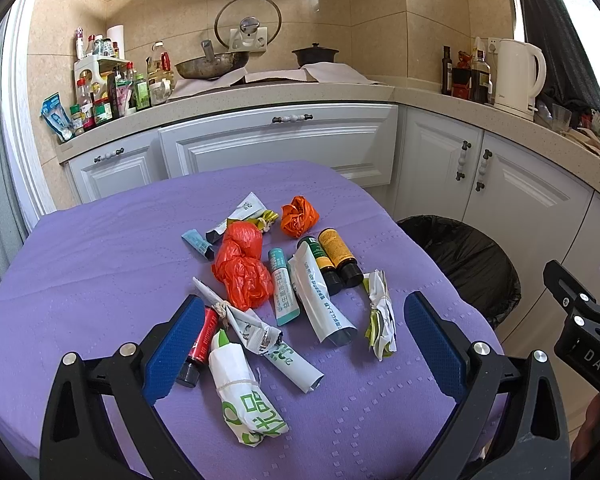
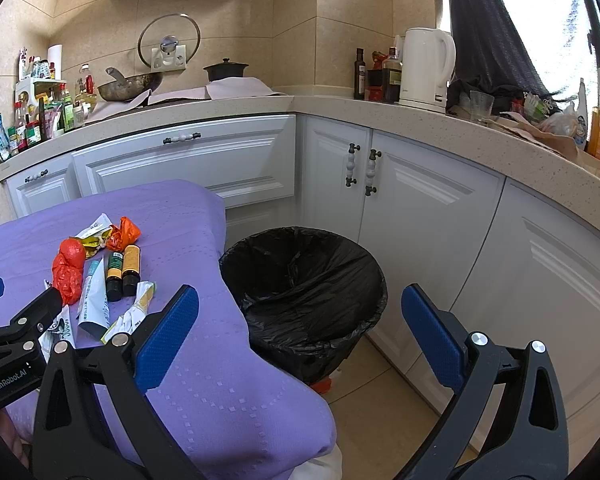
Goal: Collect trash
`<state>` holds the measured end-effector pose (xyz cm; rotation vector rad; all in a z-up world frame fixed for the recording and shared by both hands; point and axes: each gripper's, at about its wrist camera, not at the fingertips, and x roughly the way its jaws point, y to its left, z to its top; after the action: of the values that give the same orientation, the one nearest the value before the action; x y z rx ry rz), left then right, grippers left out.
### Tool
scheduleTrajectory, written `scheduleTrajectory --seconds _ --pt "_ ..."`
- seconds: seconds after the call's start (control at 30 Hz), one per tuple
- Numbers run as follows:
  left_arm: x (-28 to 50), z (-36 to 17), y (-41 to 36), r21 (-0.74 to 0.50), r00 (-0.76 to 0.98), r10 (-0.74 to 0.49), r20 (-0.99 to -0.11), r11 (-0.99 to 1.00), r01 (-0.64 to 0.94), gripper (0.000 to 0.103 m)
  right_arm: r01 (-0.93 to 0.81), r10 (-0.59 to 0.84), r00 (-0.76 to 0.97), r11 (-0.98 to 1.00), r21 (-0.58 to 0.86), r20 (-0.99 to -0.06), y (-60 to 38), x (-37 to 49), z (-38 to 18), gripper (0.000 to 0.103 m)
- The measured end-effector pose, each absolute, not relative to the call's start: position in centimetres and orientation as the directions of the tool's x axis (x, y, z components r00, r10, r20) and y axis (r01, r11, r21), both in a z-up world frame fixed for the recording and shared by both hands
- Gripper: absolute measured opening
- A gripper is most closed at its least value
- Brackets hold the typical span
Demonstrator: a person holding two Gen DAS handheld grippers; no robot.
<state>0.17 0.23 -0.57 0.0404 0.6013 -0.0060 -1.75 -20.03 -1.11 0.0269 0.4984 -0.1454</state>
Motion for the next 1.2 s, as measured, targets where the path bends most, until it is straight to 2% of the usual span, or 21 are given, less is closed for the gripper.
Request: scheduleTrajectory --seconds 1.2 --pt "0.13 -0.73 0.12 0.038 0.822 0.006 -0.569 0.999 0.019 0.097 0.149 -0.135 0.866 0.989 -0.008 -0.482 -19.96 -1.71 -1.1 0.099"
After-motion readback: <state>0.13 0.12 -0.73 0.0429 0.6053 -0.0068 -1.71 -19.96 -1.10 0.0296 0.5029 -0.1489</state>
